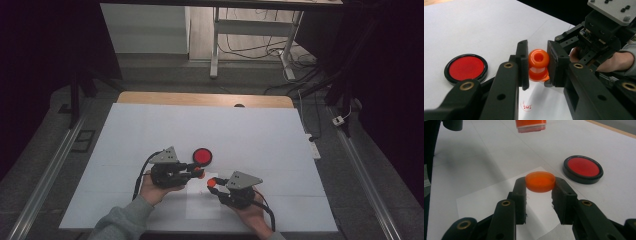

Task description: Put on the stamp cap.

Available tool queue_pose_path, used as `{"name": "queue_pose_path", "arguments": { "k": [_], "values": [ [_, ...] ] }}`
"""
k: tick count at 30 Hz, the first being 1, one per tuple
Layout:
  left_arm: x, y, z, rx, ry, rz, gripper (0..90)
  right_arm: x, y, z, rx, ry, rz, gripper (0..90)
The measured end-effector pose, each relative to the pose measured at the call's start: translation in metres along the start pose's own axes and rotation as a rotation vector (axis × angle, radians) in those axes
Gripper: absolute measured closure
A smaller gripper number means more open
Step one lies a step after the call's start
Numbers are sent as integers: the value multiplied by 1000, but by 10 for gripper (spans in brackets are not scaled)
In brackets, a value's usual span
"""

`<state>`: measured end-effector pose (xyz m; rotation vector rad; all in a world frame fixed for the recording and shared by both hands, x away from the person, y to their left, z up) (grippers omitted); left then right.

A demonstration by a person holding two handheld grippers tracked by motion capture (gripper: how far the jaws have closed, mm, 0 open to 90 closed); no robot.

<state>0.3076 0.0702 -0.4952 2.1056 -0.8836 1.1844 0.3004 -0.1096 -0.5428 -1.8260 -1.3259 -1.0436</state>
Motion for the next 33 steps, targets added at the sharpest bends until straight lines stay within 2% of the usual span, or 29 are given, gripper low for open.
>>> {"name": "queue_pose_path", "arguments": {
  "k": [14,22,33],
  "values": [
    [0,4,2,-11,1,8,723,1,0,3,3,5,-2,647],
    [-3,8,8,-24,-16,17,722,2,0,3,0,1,-3,647],
    [-5,12,14,-30,-17,20,723,3,-1,6,13,8,-5,647]
  ]
}}
Point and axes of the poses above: each handheld gripper's, and its own axes: z roughly forward along the jaws, x roughly out of its top, y roughly to its right, the point moved 5 cm from there along z, roughly forward along the jaws, and after that the axes turned 12 degrees about x, right-handed, at the moved point
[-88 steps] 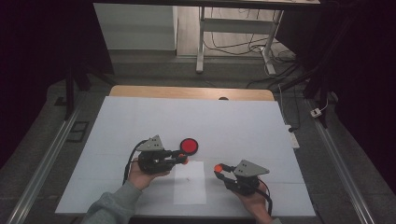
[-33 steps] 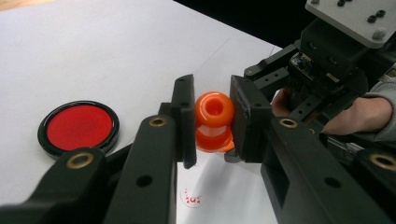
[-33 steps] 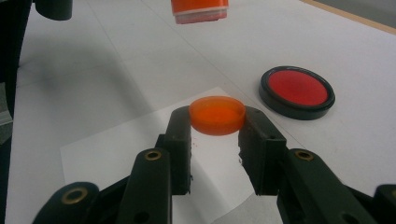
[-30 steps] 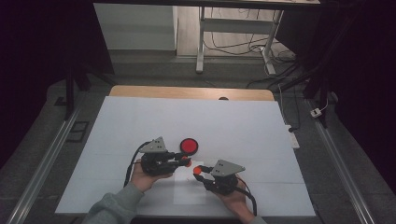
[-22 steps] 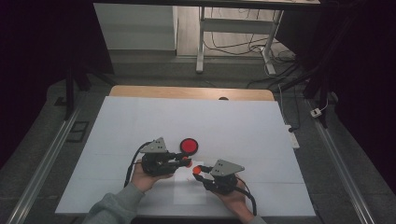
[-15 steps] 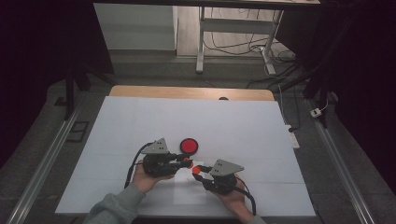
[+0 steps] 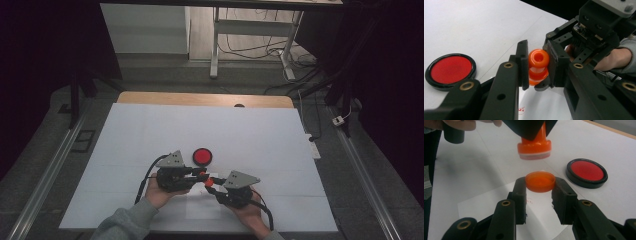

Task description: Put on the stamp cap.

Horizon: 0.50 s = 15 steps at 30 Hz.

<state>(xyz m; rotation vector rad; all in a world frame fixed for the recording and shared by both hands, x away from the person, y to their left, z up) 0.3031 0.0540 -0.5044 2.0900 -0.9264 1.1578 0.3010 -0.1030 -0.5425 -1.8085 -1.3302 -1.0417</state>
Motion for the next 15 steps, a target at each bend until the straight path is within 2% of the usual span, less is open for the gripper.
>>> {"name": "queue_pose_path", "arguments": {
  "k": [15],
  "values": [
    [-4,1,7,3,-13,2,723,2,-2,1,7,11,-3,647]
  ]
}}
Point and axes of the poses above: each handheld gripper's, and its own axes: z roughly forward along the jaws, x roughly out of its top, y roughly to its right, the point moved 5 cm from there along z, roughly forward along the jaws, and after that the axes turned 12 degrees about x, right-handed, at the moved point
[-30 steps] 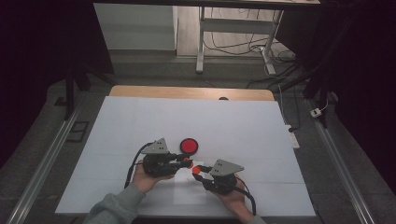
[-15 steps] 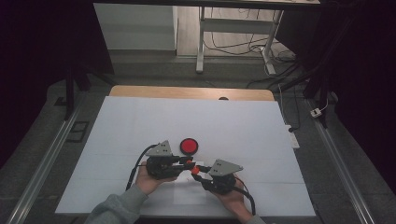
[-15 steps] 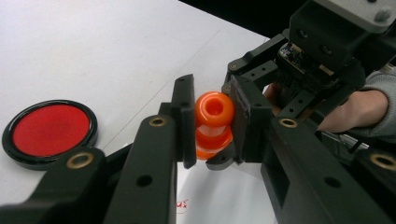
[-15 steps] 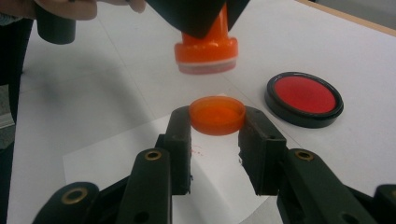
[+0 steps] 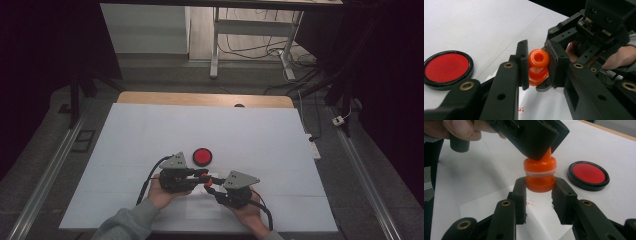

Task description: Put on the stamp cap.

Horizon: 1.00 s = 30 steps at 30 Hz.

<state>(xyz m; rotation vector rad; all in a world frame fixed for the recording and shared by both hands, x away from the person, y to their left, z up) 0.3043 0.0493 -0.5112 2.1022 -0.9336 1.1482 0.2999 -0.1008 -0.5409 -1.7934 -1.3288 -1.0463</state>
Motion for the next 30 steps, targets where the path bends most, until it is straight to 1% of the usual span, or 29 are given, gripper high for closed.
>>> {"name": "queue_pose_path", "arguments": {
  "k": [7,16,17,30],
  "values": [
    [-1,0,2,3,-2,2,722,0,0,-1,0,3,0,647],
    [-2,1,3,-1,-5,4,723,1,0,-2,-1,14,15,647],
    [-2,1,3,0,-4,3,723,2,0,-2,5,20,18,647],
    [-3,1,4,0,5,7,724,3,0,-3,-7,17,17,649]
  ]
}}
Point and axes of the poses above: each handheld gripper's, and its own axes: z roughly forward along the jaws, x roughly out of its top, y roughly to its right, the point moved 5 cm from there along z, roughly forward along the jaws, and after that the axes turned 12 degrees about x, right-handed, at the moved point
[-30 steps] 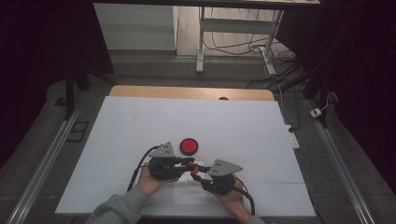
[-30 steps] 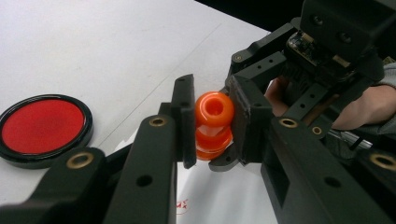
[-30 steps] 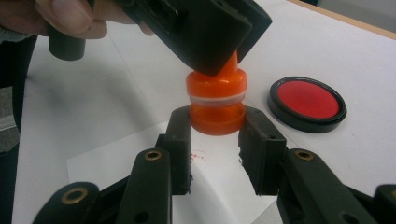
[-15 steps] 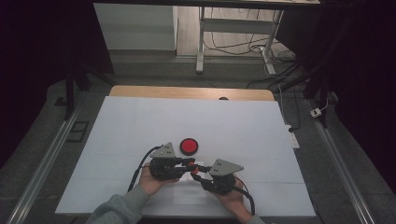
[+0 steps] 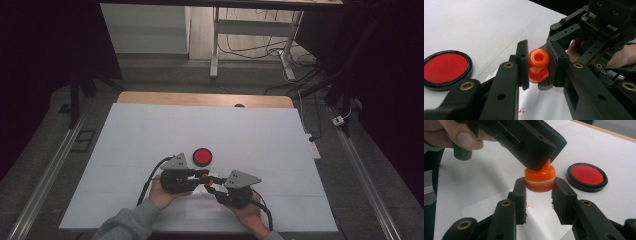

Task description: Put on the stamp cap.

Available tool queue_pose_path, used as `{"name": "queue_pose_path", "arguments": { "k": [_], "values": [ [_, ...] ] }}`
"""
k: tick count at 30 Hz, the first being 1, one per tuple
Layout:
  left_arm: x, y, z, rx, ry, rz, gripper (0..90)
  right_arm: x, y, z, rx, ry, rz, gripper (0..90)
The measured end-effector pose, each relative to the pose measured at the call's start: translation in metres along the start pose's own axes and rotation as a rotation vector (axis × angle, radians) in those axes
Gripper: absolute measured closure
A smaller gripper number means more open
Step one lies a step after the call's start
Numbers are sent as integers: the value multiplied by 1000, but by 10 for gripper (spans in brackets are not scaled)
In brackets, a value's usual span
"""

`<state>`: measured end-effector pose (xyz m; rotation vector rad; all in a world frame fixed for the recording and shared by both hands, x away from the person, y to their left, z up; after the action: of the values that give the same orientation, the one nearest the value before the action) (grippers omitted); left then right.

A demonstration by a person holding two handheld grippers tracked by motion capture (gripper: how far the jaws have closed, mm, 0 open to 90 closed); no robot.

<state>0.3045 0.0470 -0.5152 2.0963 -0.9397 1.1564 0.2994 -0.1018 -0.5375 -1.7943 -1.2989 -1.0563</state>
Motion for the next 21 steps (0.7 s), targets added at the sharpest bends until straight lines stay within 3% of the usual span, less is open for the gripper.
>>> {"name": "queue_pose_path", "arguments": {
  "k": [15,21],
  "values": [
    [-2,2,1,10,15,7,727,1,-1,-1,-42,-34,-25,651],
    [-5,4,4,23,17,17,728,1,-2,0,-36,-45,-36,650]
  ]
}}
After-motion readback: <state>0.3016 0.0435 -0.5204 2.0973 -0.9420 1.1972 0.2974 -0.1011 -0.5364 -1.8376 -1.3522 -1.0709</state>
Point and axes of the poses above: each handheld gripper's, and its own axes: z roughly forward along the jaws, x roughly out of its top, y roughly to its right, the point moved 5 cm from there along z, roughly forward along the jaws, and after that the axes turned 12 degrees about x, right-handed, at the moved point
